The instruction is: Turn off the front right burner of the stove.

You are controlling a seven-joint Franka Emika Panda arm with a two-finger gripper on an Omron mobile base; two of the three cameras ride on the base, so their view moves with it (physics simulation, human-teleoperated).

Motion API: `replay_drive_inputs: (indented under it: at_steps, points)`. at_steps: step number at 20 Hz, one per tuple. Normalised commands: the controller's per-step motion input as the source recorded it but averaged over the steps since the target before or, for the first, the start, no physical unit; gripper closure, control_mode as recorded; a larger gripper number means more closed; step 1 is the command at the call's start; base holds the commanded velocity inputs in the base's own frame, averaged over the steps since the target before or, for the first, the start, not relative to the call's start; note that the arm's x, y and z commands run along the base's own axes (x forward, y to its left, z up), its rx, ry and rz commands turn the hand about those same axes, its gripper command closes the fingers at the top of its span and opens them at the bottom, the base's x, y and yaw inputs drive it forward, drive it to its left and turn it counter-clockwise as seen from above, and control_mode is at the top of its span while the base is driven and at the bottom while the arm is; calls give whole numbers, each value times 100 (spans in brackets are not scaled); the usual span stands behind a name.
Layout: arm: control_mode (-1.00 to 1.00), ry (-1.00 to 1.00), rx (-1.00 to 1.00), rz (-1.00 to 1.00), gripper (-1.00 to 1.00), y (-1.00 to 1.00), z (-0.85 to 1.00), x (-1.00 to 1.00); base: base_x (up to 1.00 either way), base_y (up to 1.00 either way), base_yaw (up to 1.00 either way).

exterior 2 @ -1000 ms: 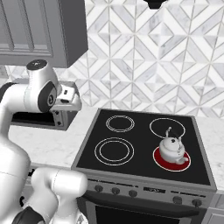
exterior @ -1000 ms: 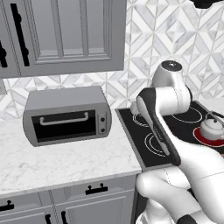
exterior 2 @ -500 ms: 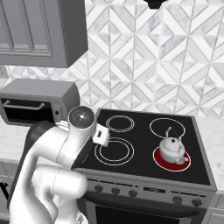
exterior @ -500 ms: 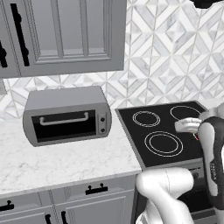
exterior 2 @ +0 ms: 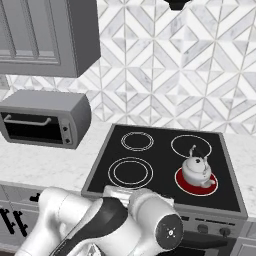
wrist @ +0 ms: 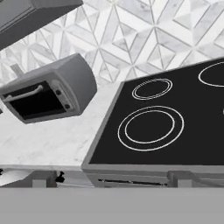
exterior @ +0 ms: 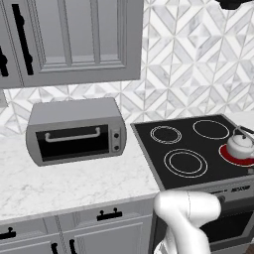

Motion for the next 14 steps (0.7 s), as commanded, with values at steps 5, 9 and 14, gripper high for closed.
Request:
replay_drive_inputs:
  at_steps: [5,9,14]
  points:
    - [-100,-14,-9,16,-100,-16,-71,0,0,0,0]
    - [-100,-19,-6,3,-100,0,-100,4,0,0,0]
    - [-100,-31,-2,0,-100,0,-99,-6,0,0,0]
